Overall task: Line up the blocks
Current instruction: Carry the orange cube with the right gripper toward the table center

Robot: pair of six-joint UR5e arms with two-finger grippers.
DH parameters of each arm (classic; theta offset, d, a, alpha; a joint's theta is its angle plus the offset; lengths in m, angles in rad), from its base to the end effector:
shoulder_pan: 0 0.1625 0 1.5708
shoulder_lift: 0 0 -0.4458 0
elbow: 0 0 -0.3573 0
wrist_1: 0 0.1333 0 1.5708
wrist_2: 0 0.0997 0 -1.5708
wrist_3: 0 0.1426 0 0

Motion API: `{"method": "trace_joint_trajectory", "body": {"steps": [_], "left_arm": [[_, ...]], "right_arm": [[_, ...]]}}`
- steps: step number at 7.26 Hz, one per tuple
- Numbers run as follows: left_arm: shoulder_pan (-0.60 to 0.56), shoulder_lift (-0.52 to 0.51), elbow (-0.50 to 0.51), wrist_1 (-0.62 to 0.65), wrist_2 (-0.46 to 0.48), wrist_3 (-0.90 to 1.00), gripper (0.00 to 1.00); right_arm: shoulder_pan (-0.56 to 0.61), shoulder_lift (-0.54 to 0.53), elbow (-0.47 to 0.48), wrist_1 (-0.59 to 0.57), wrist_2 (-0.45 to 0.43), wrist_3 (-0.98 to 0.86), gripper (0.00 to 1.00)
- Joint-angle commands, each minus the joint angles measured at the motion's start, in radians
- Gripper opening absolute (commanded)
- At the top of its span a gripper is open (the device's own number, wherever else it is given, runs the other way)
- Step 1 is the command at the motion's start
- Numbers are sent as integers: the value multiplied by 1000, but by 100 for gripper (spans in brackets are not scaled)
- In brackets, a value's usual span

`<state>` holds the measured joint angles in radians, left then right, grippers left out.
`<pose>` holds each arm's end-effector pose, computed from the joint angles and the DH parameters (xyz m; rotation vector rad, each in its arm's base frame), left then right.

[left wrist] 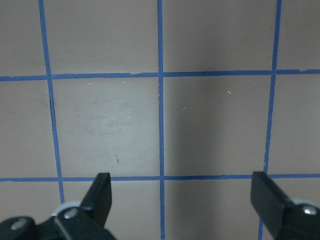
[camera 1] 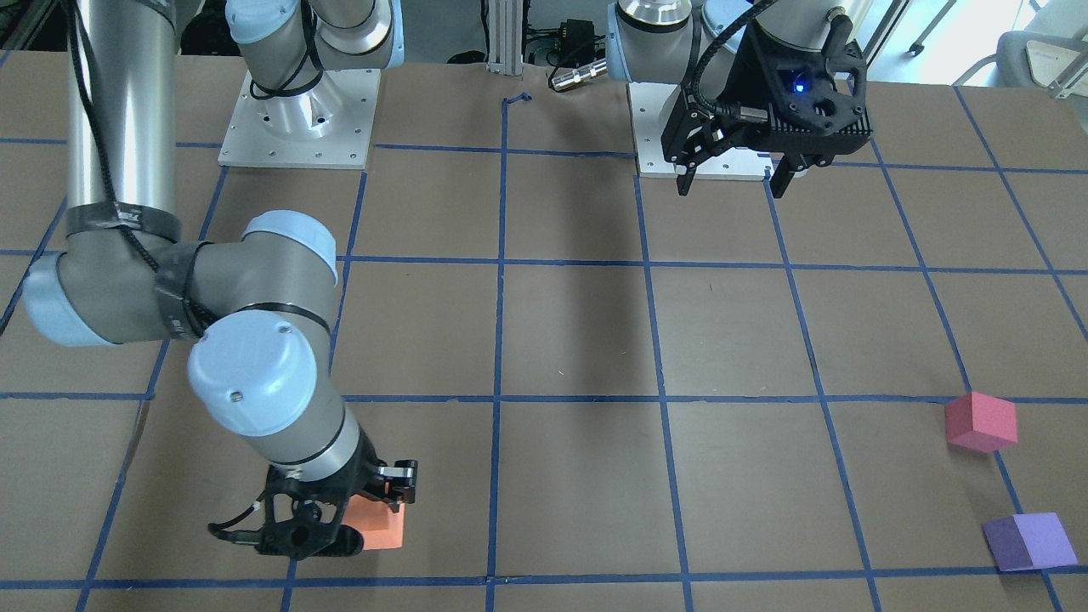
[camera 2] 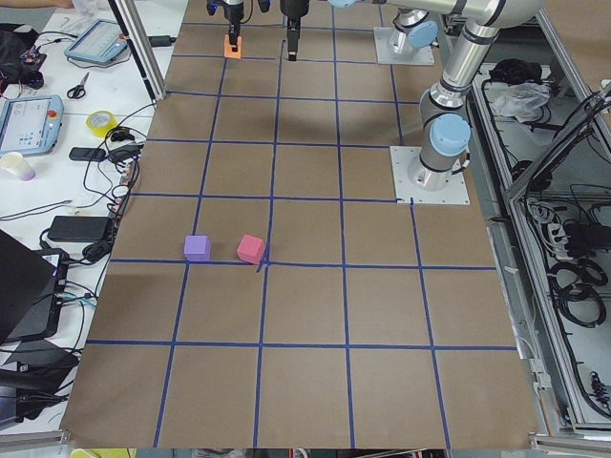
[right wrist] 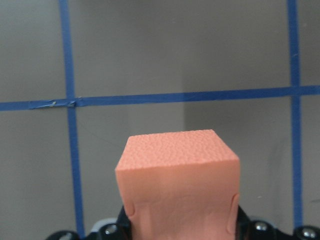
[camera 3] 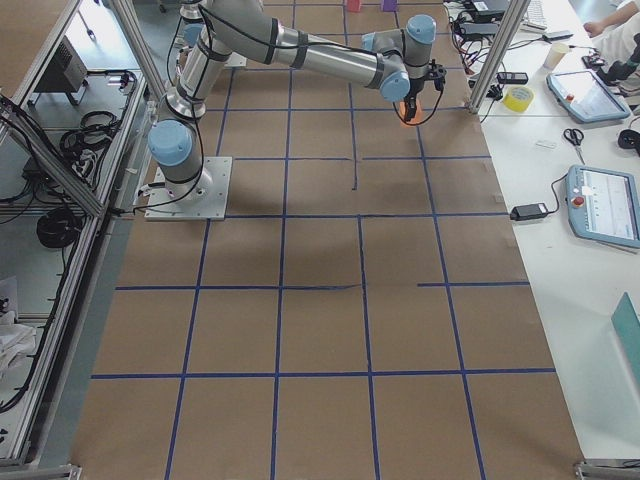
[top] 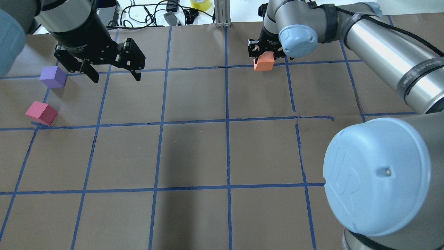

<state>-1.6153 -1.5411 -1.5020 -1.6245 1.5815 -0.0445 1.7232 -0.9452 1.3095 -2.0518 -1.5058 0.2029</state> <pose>-0.1516 -0.4420 0.5053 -0.0004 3.1321 -0.0708 0.2488 -0.6806 0.2668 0.0713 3.0522 -0.1580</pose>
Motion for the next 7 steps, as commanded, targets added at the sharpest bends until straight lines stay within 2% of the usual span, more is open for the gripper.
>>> {"method": "trace_joint_trajectory", "body": {"steps": [1, 4, 7], "left_arm": [[0, -1, -1, 0, 0, 0, 100], [3, -1, -3, -2, 3, 0, 100], [2, 1, -4, -3, 3, 1, 100]], "right_arm": [[143, 23, 1, -11, -32, 178, 19], [235, 48, -1, -13, -54, 303, 21], [271, 55, -3, -11, -79, 399, 21]]}}
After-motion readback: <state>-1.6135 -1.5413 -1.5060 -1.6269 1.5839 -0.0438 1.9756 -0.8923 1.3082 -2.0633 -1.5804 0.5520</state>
